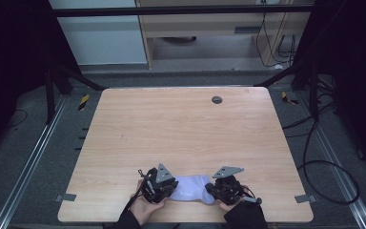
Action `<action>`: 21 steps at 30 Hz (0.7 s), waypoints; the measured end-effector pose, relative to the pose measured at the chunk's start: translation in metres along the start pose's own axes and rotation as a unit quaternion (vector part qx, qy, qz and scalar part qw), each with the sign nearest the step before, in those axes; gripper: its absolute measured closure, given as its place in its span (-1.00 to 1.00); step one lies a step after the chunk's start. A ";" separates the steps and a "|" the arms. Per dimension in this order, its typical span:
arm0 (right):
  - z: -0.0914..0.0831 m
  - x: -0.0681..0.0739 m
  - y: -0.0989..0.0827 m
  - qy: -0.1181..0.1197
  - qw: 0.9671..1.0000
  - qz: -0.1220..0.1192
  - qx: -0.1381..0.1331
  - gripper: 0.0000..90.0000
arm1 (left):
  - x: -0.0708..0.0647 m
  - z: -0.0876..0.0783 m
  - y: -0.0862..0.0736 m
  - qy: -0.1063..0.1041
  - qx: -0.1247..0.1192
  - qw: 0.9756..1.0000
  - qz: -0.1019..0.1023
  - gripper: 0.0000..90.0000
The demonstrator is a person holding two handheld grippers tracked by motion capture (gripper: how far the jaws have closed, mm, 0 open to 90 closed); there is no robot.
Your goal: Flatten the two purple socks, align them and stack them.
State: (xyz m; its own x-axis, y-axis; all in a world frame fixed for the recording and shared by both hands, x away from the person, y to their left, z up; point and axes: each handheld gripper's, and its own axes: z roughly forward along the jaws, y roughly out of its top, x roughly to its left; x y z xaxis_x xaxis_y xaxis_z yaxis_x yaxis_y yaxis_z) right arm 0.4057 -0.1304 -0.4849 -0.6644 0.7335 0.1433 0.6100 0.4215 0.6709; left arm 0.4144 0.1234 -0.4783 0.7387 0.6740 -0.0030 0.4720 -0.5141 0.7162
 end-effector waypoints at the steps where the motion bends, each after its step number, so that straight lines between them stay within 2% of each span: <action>1: -0.002 -0.001 0.001 0.000 1.000 -0.002 -0.011 0.83 | 0.002 -0.004 0.001 0.000 -0.005 1.000 -0.002 0.69; 6: -0.015 -0.010 0.003 -0.009 0.998 0.017 -0.062 0.61 | 0.016 -0.021 0.003 0.011 -0.033 0.999 -0.016 0.55; 10: -0.021 -0.022 0.002 -0.030 0.995 0.034 -0.093 0.29 | 0.033 -0.033 -0.001 0.019 -0.043 0.998 -0.035 0.44; 16: -0.027 -0.044 -0.002 -0.074 0.989 0.060 -0.116 -0.06 | 0.058 -0.044 -0.009 0.052 -0.054 0.996 -0.054 0.16; 17: -0.028 -0.048 -0.003 -0.079 0.988 0.058 -0.118 -0.09 | 0.062 -0.045 -0.010 0.057 -0.054 0.995 -0.056 0.11; 21: -0.033 -0.063 -0.006 -0.103 0.983 0.077 -0.134 -0.26 | 0.076 -0.048 -0.018 0.082 -0.047 0.994 -0.062 -0.11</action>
State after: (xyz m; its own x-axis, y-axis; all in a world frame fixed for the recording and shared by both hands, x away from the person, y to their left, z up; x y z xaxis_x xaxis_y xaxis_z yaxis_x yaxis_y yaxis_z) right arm 0.4296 -0.1970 -0.4737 -0.4540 0.8821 0.1261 0.5433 0.1619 0.8238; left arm 0.4392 0.2092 -0.4575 0.5855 0.8106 0.0125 0.5026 -0.3751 0.7789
